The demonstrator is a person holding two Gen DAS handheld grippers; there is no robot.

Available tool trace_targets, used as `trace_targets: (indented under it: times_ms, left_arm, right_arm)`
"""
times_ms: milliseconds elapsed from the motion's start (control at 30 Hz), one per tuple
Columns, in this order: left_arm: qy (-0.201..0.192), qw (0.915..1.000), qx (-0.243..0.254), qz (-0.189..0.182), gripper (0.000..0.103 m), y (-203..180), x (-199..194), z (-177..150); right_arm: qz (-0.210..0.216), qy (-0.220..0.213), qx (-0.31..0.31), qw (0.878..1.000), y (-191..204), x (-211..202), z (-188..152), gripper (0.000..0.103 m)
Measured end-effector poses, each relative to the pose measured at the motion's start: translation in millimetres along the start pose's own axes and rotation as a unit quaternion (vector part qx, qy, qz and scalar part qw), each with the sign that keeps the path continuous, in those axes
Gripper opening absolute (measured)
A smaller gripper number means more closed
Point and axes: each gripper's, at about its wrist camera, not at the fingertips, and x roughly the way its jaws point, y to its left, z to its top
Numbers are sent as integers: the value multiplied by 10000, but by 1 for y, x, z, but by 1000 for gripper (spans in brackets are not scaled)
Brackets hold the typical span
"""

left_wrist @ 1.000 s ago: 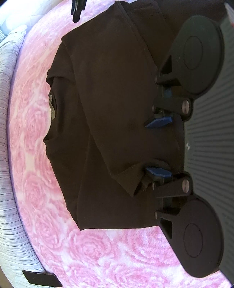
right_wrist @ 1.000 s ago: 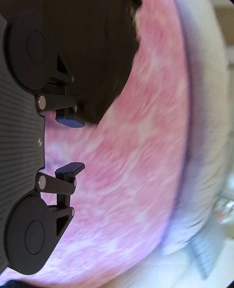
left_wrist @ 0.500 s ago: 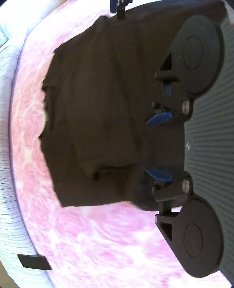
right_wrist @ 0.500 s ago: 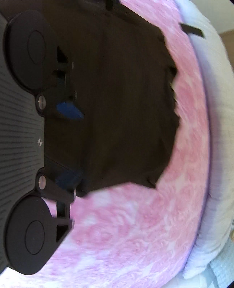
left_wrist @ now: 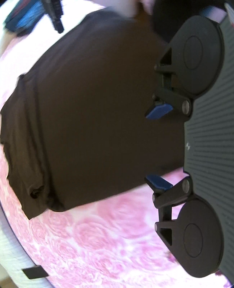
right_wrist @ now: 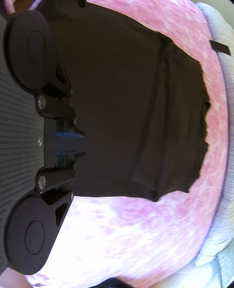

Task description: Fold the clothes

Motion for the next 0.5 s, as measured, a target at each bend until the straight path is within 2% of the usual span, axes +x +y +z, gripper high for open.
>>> trace_targets:
  times_ms: [133, 233, 300, 433, 500]
  left_arm:
    - [90, 9986, 494, 178, 65, -10, -12, -52]
    - [7, 9885, 1466, 380, 66, -30, -18, -80]
    - [-52, 9755, 2143, 486, 66, -44, -19, -94]
    - [-20, 9425, 3270, 686, 66, -65, -8, -116]
    - [-4, 9231, 3767, 780, 66, -73, 1, -124]
  right_arm:
    - [32, 334, -137, 9993, 18, -15, -50, 21]
    - [157, 516, -254, 9982, 30, -20, -82, 21]
    - [252, 526, -338, 9977, 37, -20, -96, 23]
    - [421, 446, -489, 9969, 51, -22, -118, 31]
    - [429, 327, -459, 9975, 57, -26, -126, 43]
